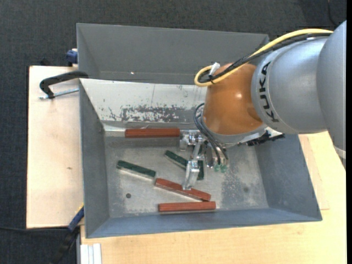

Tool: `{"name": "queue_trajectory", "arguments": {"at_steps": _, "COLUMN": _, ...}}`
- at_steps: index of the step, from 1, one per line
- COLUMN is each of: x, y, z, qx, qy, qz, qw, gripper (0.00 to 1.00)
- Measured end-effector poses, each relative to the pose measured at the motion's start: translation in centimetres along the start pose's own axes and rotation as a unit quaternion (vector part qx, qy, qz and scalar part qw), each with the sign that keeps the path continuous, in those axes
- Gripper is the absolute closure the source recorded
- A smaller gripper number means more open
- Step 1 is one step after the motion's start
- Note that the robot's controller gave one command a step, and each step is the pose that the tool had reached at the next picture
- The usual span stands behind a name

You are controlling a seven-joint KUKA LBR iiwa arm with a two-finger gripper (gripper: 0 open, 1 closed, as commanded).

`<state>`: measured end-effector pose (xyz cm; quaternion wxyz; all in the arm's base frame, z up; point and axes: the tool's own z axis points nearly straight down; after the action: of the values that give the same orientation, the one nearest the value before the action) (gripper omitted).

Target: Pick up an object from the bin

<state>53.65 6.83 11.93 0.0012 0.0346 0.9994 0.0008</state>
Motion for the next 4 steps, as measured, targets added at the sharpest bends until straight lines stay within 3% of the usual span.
{"name": "queue_trajectory", "arguments": {"at_steps": 1, "x": -0.8, "y": 0.1, "z": -0.3, "qx": 0.000, "qy": -0.0014, "qz": 0.070, "qw": 0.9975, "gripper": 0.00}}
{"name": "queue_trajectory", "arguments": {"at_steps": 2, "x": -1.4, "y": -0.5, "z": 5.7, "qx": 0.001, "qy": 0.0063, "qz": 0.126, "qw": 0.9920, "gripper": 0.00}}
{"name": "queue_trajectory", "arguments": {"at_steps": 3, "x": -2.4, "y": 0.0, "z": 4.5, "qx": -0.002, "qy": 0.0029, "qz": 0.199, "qw": 0.9800, "gripper": 1.00}}
{"name": "queue_trajectory", "arguments": {"at_steps": 4, "x": -2.4, "y": 0.0, "z": 4.5, "qx": -0.002, "qy": 0.0028, "qz": 0.199, "qw": 0.9800, "gripper": 1.00}}
